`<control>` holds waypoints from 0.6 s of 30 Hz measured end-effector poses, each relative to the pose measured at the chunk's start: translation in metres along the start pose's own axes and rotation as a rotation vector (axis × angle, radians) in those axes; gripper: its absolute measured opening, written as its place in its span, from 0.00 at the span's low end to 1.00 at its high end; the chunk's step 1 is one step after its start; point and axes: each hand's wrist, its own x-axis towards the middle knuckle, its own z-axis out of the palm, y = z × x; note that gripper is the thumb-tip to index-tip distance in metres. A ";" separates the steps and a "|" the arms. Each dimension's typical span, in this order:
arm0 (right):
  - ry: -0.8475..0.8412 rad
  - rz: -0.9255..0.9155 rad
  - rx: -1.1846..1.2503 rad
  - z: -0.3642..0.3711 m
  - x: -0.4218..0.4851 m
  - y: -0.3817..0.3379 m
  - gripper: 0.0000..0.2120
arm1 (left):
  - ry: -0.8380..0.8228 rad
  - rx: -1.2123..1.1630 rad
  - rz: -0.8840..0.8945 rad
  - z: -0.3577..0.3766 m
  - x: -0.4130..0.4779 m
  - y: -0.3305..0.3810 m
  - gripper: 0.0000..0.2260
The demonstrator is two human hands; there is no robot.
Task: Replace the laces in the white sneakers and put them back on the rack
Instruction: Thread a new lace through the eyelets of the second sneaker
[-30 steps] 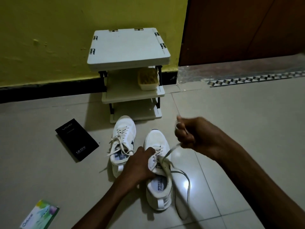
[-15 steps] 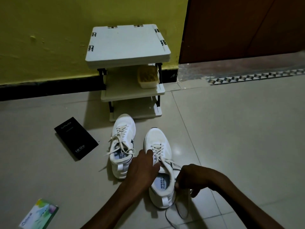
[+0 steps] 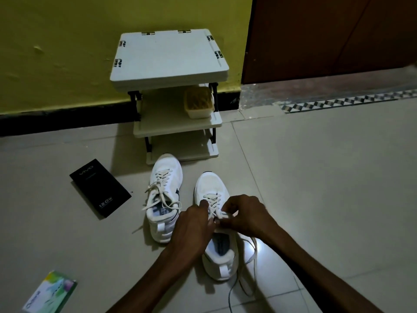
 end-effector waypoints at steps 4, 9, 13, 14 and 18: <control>0.078 0.003 -0.042 0.007 -0.001 -0.001 0.11 | -0.027 0.001 -0.012 0.000 0.003 -0.005 0.13; 0.019 0.043 0.005 0.005 0.003 0.004 0.14 | -0.029 -0.041 -0.008 -0.003 0.003 -0.007 0.15; -0.125 0.126 0.284 -0.005 0.006 0.007 0.17 | -0.025 -0.054 0.025 -0.005 -0.001 -0.010 0.17; -0.149 0.168 0.391 -0.009 0.008 0.007 0.17 | -0.037 -0.060 0.029 -0.005 -0.003 -0.011 0.18; -0.235 0.200 0.427 -0.021 0.016 0.009 0.10 | -0.018 -0.099 0.034 -0.002 -0.006 -0.012 0.18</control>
